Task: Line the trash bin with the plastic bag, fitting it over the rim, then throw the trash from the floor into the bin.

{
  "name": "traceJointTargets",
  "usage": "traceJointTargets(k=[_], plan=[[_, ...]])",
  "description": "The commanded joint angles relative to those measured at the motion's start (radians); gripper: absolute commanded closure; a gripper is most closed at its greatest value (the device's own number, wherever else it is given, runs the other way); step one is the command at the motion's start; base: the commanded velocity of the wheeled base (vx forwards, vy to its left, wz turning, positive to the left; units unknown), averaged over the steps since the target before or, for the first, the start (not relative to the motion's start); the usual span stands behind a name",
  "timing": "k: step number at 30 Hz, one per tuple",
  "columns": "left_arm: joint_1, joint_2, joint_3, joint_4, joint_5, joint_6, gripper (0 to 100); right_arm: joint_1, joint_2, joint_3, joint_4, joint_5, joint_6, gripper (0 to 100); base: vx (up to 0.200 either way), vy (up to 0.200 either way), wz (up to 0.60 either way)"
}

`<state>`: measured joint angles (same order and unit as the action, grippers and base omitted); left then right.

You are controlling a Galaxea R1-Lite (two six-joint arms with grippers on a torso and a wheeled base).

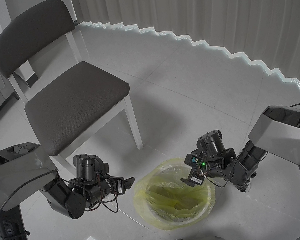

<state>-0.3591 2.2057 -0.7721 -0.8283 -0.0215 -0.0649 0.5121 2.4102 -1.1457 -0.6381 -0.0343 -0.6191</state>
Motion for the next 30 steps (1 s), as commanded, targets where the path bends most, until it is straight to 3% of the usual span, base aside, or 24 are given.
traceJointTargets(k=[1, 20, 21, 30], plan=[[0.0, -0.008, 0.013, -0.009, 0.003, 0.0, 0, -0.001, 0.027, 0.024, -0.009, -0.001, -0.05, 0, 0.0, 0.0, 0.0], [0.0, 0.0, 0.017, -0.012, 0.005, 0.002, 0, 0.014, 0.087, 0.017, -0.025, -0.03, -0.086, 0, 0.0, 0.0, 0.0], [0.0, 0.0, 0.017, -0.012, 0.005, 0.002, 0, 0.012, 0.089, 0.017, -0.025, -0.032, -0.093, 100, 0.0, 0.0, 0.0], [-0.001, 0.0, 0.017, -0.012, 0.005, 0.004, 0, 0.009, 0.09, 0.014, -0.029, -0.042, -0.09, 100, 0.0, 0.0, 0.0]])
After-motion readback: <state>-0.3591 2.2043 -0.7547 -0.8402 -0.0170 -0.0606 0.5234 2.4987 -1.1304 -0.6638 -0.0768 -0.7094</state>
